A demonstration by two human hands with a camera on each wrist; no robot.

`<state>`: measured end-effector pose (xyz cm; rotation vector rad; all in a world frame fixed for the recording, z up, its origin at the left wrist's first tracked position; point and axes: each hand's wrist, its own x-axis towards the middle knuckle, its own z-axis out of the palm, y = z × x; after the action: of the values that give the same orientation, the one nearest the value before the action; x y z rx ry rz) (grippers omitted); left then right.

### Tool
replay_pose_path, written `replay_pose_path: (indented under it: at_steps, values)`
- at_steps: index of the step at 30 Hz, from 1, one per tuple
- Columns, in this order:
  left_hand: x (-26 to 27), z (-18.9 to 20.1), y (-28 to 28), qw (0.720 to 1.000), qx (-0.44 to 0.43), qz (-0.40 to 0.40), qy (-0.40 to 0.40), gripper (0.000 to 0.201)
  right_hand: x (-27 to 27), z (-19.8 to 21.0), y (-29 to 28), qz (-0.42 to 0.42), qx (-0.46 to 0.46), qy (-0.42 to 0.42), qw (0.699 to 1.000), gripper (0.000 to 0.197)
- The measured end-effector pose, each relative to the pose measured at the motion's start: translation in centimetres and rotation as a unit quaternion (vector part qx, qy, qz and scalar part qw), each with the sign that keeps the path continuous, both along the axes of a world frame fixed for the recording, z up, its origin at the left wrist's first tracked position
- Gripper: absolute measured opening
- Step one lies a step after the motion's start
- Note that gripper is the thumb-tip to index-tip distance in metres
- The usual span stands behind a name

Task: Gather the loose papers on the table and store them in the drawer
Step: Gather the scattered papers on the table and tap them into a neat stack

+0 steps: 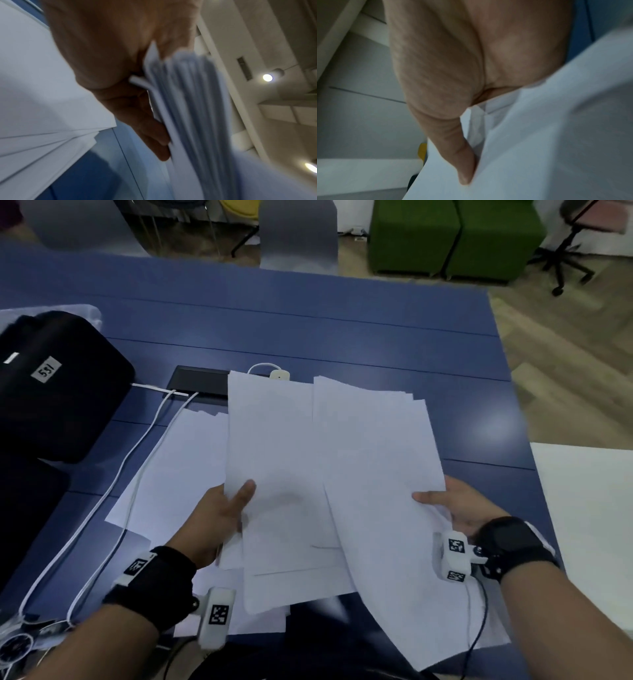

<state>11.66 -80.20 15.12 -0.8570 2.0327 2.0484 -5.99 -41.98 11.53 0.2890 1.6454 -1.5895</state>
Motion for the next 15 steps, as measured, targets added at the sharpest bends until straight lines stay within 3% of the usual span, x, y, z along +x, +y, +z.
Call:
replay_pose_path:
  at_steps: [2,5,7,15]
  values:
    - [-0.7,0.5,0.7,1.0,0.001,-0.021,0.013,0.091,0.3,0.4,-1.2,-0.008,-0.022,0.005,1.0,0.043]
    - [-1.6,0.7,1.4,1.0,0.011,-0.016,-0.006,0.041,0.4,1.1,-2.1,-0.011,-0.052,0.011,0.999,0.044]
    - [-1.7,0.5,1.6,1.0,0.004,-0.004,-0.015,0.024,0.6,1.3,-2.0,-0.007,-0.059,0.013,0.998,0.045]
    - [-2.2,1.3,2.3,0.999,0.006,-0.04,-0.02,0.021,1.9,2.8,-2.4,-0.003,-0.079,0.022,0.997,0.043]
